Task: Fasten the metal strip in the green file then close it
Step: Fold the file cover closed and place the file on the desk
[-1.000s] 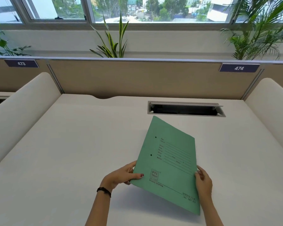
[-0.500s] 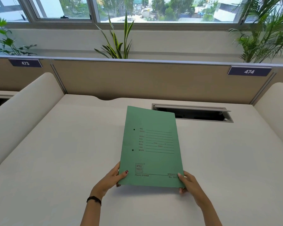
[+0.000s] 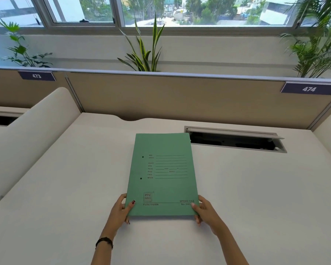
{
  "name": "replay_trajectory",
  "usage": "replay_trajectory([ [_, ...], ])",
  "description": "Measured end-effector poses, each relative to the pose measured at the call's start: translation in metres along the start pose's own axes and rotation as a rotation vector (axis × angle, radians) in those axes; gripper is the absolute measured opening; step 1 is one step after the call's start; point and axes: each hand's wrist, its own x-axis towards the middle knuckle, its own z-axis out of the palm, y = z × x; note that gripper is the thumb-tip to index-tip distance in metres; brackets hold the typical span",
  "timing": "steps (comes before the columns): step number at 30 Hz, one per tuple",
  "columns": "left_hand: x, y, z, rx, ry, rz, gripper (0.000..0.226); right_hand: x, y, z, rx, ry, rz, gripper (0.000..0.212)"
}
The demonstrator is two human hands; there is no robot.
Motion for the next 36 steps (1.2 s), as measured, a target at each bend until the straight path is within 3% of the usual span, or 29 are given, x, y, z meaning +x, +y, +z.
replay_trajectory([
  [6, 0.030, -0.003, -0.006, -0.083, 0.168, -0.013, 0.018, 0.035, -0.014, 0.009, -0.064, -0.006, 0.033, 0.024],
  [12, 0.068, 0.002, -0.007, -0.236, 0.220, -0.028, 0.014, 0.074, -0.026, 0.013, -0.123, 0.164, 0.053, 0.021],
  [17, 0.103, 0.012, -0.012, -0.324, 0.294, -0.058, 0.016, 0.105, -0.043, 0.011, -0.112, 0.135, 0.040, 0.050],
  [22, 0.134, 0.023, -0.016, -0.331, 0.328, -0.068, 0.011, 0.133, -0.053, 0.012, -0.170, 0.140, 0.014, 0.059],
  [33, 0.152, 0.034, -0.014, -0.216, 0.425, -0.090, 0.004, 0.154, -0.060, 0.007, -0.430, 0.151, -0.015, 0.057],
  [36, 0.143, 0.040, -0.011, -0.210, 0.441, -0.063, 0.018, 0.148, -0.055, 0.006, -0.466, 0.178, -0.011, 0.056],
])
